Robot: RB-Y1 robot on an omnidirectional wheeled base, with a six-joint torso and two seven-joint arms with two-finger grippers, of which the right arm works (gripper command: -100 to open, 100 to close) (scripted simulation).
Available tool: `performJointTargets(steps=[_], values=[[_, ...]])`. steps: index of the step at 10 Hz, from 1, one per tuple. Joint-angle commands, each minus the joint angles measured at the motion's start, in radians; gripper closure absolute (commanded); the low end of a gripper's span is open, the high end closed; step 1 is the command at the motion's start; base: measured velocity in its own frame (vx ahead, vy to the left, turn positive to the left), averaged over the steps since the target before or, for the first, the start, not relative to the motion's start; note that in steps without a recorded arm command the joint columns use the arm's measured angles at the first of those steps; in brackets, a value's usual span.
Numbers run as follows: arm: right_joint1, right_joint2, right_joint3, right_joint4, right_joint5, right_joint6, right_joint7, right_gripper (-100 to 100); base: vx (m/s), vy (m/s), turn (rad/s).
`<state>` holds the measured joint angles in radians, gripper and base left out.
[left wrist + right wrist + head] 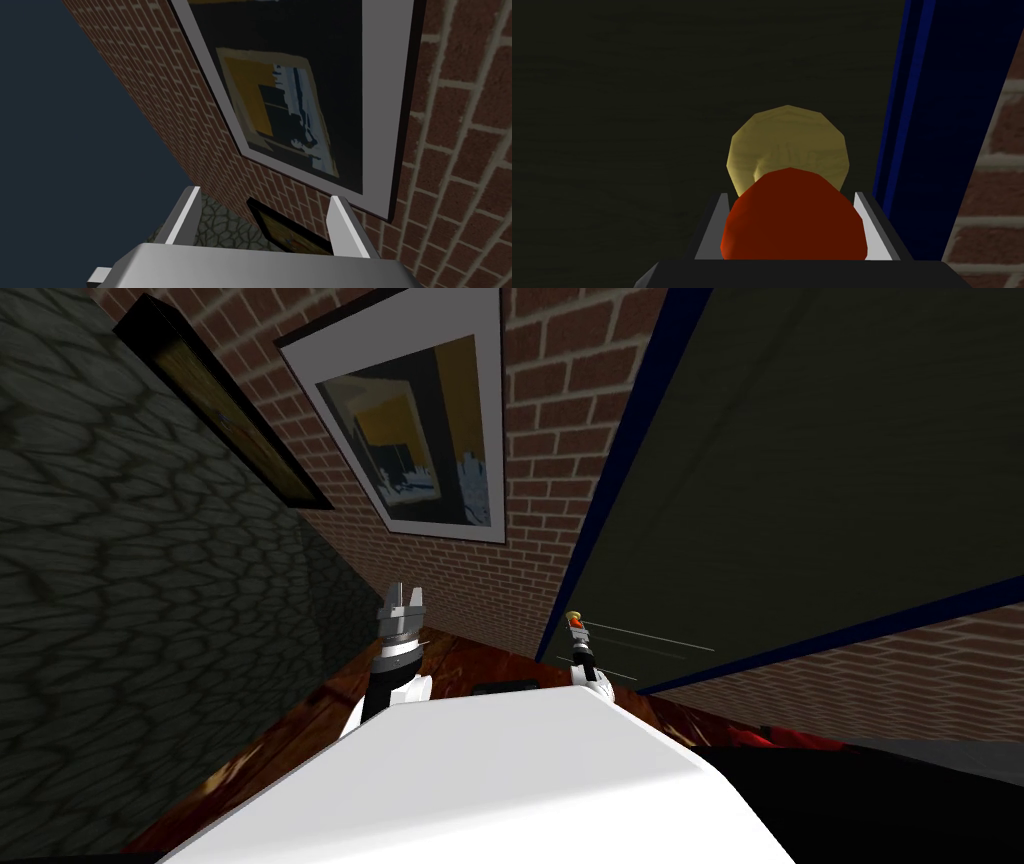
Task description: Pull the door open
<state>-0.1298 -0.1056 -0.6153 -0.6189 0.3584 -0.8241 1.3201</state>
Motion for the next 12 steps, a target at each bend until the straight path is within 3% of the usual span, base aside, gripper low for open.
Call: performJointTargets(steps=[1,12], values=[[-0.002,0.0,0.001,0.003,-0.004,-0.001,-0.036,100,-0.016,-0.003,0.014],[-0.02,-0.002,0.007,0.031,-0.033,-0.01,-0.305,100,-0.035,-0.003,0.023]])
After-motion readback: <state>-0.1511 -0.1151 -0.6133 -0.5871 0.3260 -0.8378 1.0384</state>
